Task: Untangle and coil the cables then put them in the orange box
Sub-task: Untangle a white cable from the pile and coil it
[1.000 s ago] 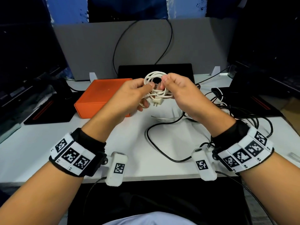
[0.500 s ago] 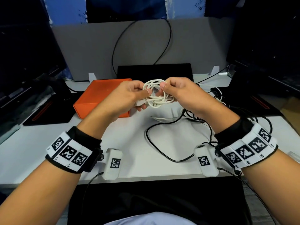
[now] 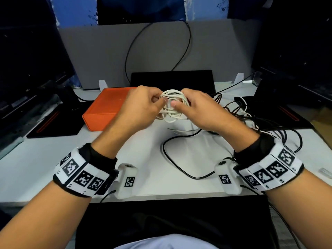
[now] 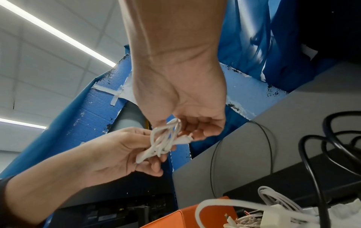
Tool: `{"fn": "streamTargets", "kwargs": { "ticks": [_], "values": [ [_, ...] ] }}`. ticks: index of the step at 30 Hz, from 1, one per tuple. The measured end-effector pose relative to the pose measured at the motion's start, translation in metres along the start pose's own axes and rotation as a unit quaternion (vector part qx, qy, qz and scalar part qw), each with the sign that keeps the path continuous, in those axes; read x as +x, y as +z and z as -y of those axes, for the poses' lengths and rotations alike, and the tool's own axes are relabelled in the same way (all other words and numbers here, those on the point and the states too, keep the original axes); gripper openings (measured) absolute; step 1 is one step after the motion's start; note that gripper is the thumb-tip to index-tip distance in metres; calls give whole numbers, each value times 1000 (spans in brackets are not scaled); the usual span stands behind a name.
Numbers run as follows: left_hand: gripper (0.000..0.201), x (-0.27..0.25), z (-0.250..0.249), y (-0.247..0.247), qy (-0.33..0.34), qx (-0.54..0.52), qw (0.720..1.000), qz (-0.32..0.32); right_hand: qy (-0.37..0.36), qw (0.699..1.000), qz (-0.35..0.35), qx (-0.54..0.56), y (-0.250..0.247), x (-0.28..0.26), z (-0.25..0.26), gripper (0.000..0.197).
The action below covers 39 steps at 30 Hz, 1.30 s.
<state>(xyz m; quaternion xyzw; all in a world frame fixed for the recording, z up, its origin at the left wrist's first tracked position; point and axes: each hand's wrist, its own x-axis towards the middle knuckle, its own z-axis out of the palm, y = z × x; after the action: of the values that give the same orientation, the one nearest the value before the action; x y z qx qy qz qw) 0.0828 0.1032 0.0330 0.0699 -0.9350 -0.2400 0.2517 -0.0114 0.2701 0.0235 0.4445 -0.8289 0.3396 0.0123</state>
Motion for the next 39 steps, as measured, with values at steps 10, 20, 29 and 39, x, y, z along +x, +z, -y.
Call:
{"fn": "streamTargets", "kwargs": {
  "ticks": [10,20,29,39],
  "values": [
    [35,-6,-11,-17,53,175,982,46,32,976,-6,-215,-1,-4,-1,15],
    [37,-3,0,12,-76,-269,959,42,33,997,-9,-74,-10,-5,6,20],
    [27,-5,-5,2,42,-142,984,99,-27,996,6,-89,-5,-5,4,19],
    [23,-6,-10,14,62,-45,994,-80,-47,985,-119,-114,-12,-5,6,26]
  ]
}}
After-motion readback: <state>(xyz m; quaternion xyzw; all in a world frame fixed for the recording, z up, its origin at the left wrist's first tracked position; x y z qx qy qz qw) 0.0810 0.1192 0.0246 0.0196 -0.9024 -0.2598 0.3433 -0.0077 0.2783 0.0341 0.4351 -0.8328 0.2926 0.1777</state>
